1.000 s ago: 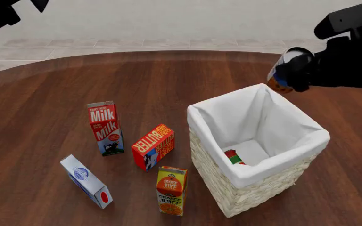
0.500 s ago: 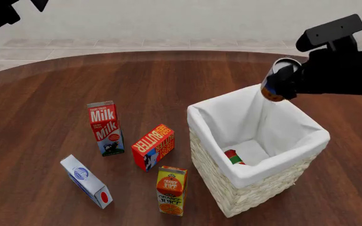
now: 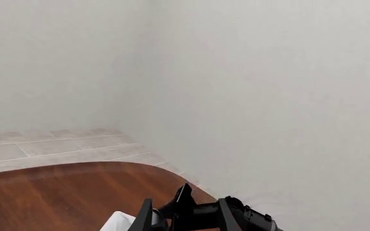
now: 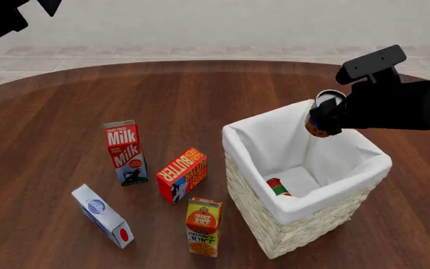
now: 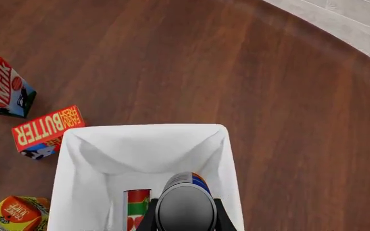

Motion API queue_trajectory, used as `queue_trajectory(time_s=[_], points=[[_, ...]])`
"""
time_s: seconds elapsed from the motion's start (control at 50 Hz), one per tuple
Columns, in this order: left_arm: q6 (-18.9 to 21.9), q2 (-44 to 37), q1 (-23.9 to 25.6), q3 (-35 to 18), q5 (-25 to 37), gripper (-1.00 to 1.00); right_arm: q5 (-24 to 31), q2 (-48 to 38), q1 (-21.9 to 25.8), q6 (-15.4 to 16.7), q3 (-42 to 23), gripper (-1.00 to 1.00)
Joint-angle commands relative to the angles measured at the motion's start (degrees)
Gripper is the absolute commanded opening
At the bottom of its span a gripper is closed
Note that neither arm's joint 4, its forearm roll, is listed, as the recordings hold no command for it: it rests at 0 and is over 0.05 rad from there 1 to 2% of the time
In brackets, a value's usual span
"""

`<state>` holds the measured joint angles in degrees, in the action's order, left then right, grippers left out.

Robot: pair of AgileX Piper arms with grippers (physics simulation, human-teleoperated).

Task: Pick up the alphabet soup and the tomato sauce, and put them in the basket.

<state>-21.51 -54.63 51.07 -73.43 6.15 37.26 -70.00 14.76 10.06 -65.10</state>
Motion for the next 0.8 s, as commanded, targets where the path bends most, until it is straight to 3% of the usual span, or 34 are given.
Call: queue_trajectory(time_s=[0.02, 0.8], points=[[-0.1, -0.1, 0.0, 0.3, -0.3, 1.00, -2.1, -0.9, -0.2, -1.0, 2.5, -1.00], [-0.4, -0.6, 0.0, 0.9, -1.1, 1.00, -8.7, -4.2, -0.4, -1.8, 11.3, -1.00]])
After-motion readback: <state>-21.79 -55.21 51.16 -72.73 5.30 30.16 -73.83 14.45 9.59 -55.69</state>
